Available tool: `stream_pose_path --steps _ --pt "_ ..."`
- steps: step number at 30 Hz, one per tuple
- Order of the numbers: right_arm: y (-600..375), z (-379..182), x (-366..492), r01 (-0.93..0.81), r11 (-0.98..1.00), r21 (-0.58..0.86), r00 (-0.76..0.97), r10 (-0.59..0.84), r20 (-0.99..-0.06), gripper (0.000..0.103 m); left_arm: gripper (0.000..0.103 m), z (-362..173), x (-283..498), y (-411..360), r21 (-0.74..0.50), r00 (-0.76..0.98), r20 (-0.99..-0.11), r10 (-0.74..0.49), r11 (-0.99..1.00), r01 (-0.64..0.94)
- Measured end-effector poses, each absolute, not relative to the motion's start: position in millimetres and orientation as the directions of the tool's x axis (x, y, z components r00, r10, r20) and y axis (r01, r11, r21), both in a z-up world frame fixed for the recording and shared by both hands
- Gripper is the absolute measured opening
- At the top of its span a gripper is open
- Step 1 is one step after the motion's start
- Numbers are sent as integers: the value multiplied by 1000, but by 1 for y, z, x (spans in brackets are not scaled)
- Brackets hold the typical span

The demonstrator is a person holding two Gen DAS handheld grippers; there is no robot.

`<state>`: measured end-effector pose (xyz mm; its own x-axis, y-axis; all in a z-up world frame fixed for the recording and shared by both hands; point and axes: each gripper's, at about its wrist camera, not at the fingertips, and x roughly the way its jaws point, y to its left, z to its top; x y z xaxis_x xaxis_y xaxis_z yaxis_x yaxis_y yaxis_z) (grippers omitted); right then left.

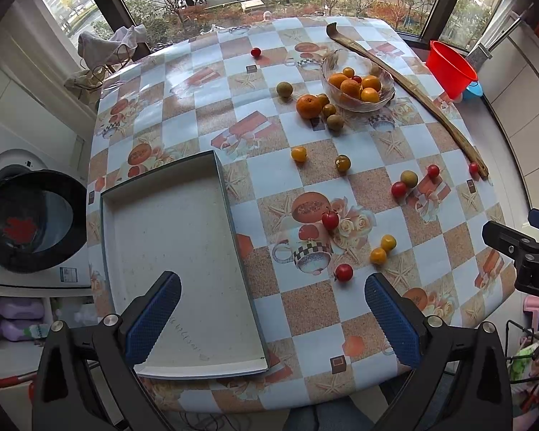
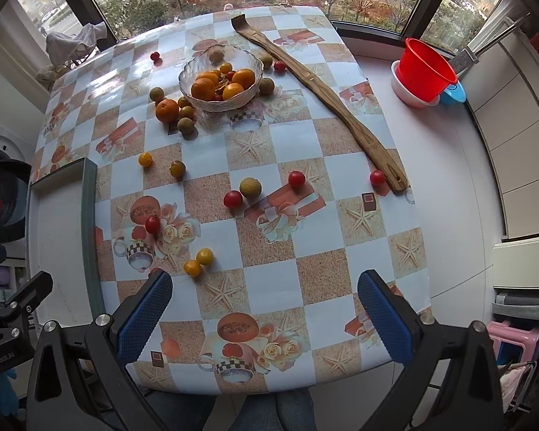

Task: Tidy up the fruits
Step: 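Move both tools over the tablecloth toward the loose cherry tomatoes, then grasp a red cherry tomato with the left tool while the right tool grasps another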

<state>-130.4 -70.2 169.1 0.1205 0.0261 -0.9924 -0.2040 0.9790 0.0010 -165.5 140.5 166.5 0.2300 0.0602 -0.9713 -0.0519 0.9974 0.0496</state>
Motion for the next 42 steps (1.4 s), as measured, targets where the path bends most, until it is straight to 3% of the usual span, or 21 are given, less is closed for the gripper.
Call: stream_pose_path --steps 11,26,42 --pt "-82 157 -133 -159 987 29 97 45 -994 103 103 151 -170 142 51 200 -978 63 997 -66" --pt "-96 106 -120 -93 992 83 12 85 -996 103 103 91 -134 129 46 137 -989 53 997 -57" --pt "-124 53 -66 -55 995 82 64 85 -994 103 103 26 -100 102 52 140 -988 60 997 -56"
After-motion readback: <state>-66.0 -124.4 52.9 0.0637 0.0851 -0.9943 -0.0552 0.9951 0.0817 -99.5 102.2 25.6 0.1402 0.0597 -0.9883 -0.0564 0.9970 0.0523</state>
